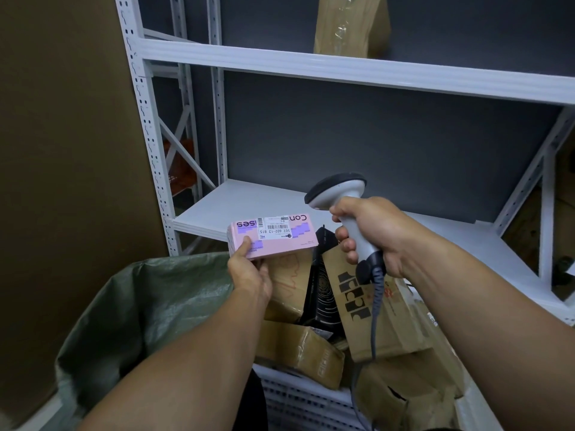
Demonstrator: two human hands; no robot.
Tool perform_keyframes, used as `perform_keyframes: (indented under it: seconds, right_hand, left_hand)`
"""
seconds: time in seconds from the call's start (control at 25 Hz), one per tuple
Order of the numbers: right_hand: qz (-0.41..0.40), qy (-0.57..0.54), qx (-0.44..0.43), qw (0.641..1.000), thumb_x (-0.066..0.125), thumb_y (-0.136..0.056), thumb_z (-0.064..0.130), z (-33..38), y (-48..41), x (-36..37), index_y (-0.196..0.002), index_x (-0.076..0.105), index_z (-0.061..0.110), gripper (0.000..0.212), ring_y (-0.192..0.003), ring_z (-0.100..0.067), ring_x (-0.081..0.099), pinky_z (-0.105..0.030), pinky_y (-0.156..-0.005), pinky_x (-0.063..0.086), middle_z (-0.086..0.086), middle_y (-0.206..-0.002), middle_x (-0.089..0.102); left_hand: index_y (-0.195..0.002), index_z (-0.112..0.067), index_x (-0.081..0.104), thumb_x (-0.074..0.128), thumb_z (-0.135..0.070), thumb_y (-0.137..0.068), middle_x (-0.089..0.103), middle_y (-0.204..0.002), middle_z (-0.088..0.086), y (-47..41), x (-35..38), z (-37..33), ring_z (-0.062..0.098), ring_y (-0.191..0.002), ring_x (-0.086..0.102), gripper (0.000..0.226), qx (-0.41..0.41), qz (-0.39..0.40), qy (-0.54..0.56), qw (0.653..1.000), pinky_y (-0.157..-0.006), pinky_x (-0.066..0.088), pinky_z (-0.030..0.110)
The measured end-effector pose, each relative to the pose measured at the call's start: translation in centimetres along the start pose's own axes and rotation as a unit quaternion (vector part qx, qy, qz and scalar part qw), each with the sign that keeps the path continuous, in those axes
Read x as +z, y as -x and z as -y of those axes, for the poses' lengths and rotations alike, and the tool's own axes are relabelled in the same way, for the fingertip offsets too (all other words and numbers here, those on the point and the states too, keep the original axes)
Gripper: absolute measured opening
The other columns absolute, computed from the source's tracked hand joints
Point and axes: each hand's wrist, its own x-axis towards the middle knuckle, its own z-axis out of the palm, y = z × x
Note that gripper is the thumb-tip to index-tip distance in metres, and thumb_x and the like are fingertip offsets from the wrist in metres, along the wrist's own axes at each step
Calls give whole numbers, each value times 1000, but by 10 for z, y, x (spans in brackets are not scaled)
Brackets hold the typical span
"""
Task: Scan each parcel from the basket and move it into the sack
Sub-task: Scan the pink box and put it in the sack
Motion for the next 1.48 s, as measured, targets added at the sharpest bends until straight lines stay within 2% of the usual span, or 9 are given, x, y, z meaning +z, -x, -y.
perform_keyframes:
  seconds: [0.2,0.48,0.6,0.76,0.92,1.12,1.36,1.48]
  right_hand:
    - [5,2,-4,1000,61,-93,18,3,4,-2,-95,55,7,13,-44,-15,41,-24,-40,37,-6,-61,50]
    - [13,13,-17,1000,62,-93,17,6,-5,11,-96,56,6,12,-43,-15,43,-23,-40,39,-7,-63,51]
    - [20,21,-31,999,63,-93,17,8,-15,28,-96,57,7,12,-43,-16,45,-25,-41,40,-8,-65,52]
    - [28,30,-37,998,64,-93,19,5,-36,60,-99,58,8,14,-46,-16,48,-25,-44,43,-8,-68,55]
    - [38,44,-34,998,63,-95,20,-6,-57,87,-106,60,7,18,-48,-16,50,-25,-44,44,-9,-72,58]
    - [52,64,-20,996,63,-94,19,-22,-87,112,-107,60,5,20,-49,-17,51,-26,-44,45,-11,-73,61]
    - [58,99,-4,993,62,-95,19,-26,-111,138,-105,60,6,17,-52,-18,53,-25,-44,47,-11,-75,63]
    - [57,106,16,993,62,-95,19,-31,-119,140,-107,60,4,19,-52,-18,53,-26,-46,48,-11,-75,63]
  left_hand:
    - [-128,-9,63,61,-14,-98,76,-100,9,4,0,-1,22,-96,73,31,0,9,-1,1000,-93,59,38]
    - [-125,-12,64,66,-19,-97,75,-113,13,1,-2,-13,28,-107,72,29,9,-4,28,1000,-101,55,48]
    - [-129,-14,62,65,-23,-98,75,-116,12,-2,-10,-27,26,-111,70,33,32,-25,42,998,-104,54,45]
    - [-132,-18,58,62,-31,-100,76,-108,8,-11,-28,-51,21,-101,73,35,62,-62,35,996,-85,61,35]
    - [-139,-24,50,59,-48,-100,71,-114,8,-28,-58,-66,25,-113,66,47,62,-119,-31,991,-111,47,45]
    - [-144,-20,37,59,-63,-93,53,-126,10,-54,-78,-77,33,-123,57,70,23,-219,-58,974,-109,49,47]
    - [-147,-19,36,59,-65,-92,53,-126,11,-79,-92,-94,32,-120,58,76,27,-257,-87,962,-106,52,46]
    - [-151,-21,34,55,-66,-94,49,-143,11,-89,-102,-94,37,-130,53,76,5,-260,-84,962,-110,47,48]
